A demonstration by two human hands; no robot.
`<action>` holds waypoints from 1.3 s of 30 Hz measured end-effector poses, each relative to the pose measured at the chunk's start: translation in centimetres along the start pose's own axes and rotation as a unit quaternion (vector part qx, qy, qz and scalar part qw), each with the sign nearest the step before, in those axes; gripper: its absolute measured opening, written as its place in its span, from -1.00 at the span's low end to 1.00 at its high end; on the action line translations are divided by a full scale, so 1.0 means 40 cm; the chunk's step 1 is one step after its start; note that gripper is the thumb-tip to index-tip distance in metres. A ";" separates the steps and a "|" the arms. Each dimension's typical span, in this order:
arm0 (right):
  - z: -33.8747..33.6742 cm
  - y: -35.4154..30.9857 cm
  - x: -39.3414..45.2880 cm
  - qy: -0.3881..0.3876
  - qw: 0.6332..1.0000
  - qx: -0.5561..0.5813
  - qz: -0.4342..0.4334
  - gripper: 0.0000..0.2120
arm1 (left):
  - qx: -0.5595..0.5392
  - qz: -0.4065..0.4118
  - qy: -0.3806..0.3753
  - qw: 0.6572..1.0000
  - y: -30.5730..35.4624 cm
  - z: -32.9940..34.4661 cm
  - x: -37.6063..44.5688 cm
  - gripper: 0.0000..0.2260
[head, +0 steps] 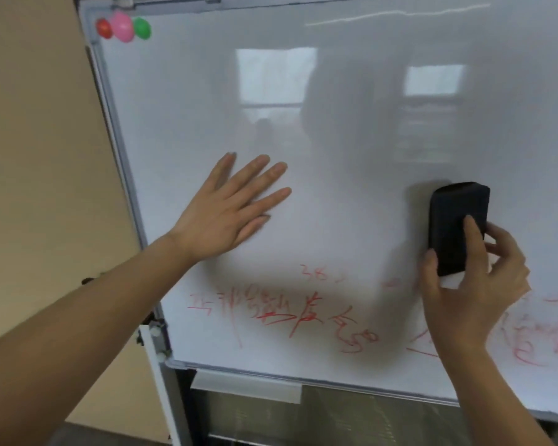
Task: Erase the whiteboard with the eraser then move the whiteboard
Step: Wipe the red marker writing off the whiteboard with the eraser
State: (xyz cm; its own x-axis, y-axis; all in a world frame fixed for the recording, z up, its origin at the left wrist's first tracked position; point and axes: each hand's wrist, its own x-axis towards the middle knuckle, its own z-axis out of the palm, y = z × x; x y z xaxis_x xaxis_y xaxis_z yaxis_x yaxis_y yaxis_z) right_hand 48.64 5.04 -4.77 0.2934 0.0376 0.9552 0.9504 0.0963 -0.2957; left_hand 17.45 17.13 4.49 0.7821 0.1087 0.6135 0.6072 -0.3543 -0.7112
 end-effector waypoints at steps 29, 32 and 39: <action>0.187 -0.295 -0.066 -0.069 0.977 0.031 -0.201 -0.56 | -0.030 -0.010 0.046 0.998 -0.084 0.114 -0.168 -0.52; 0.188 -0.319 -0.081 -0.069 0.978 0.023 -0.195 -0.57 | -0.042 -0.011 0.063 0.997 -0.086 0.115 -0.168 -0.51; 0.206 -0.354 -0.108 -0.090 0.979 -0.005 -0.182 -0.51 | -0.069 0.016 0.077 0.994 -0.081 0.107 -0.155 -0.52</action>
State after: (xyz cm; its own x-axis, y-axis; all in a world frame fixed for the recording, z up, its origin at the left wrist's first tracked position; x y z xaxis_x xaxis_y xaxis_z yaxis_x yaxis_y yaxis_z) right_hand 33.05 11.71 -4.75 -0.0864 0.1772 0.9804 0.9900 0.1253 0.0646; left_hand 11.21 21.56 1.52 0.7638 -0.0457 0.6438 0.5485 -0.4798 -0.6848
